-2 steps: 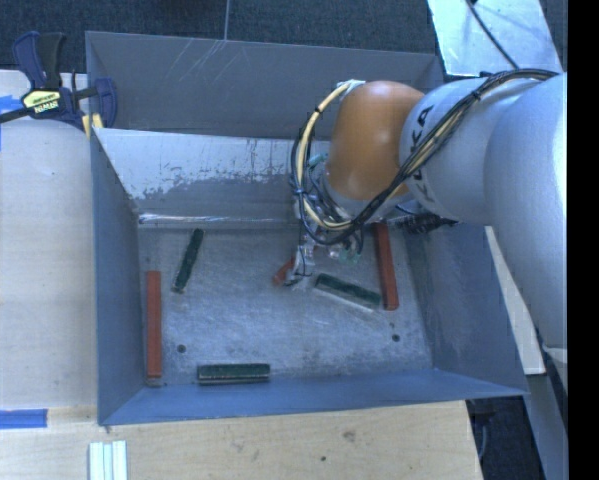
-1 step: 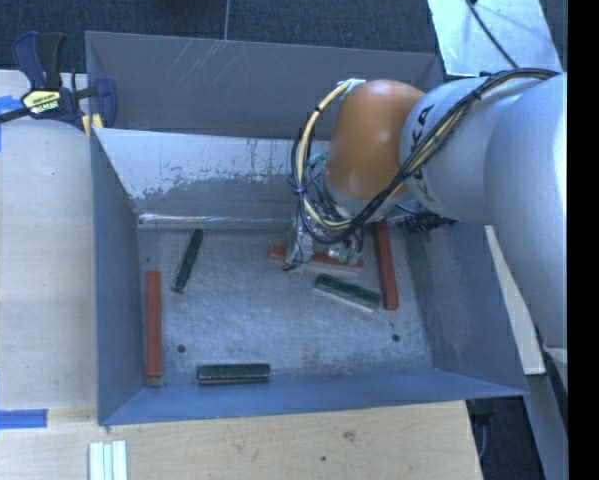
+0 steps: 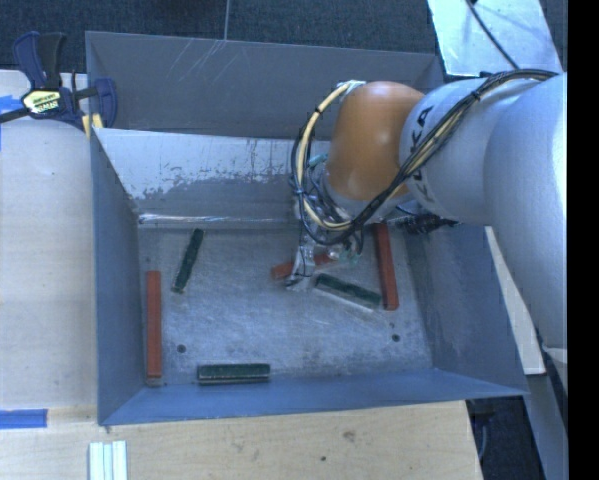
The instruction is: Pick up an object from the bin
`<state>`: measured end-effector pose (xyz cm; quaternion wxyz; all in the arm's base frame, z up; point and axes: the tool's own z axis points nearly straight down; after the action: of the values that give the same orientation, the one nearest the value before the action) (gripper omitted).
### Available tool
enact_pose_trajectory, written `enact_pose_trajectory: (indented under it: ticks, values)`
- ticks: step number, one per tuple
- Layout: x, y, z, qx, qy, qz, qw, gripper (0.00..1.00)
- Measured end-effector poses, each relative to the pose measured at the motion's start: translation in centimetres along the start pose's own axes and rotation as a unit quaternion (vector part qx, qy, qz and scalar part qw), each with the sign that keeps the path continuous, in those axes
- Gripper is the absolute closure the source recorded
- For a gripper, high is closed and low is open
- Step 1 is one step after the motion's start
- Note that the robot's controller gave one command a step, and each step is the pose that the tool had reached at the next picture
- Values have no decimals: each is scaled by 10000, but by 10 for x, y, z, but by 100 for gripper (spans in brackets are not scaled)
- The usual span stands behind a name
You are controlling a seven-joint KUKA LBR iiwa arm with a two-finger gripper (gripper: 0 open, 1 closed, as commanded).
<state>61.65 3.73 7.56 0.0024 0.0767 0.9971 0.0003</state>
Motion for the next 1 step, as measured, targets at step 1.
enact_pose_trajectory:
  ticks: [1]
  values:
    - [0, 0, 0, -2, -4, 1, 10000, 100]
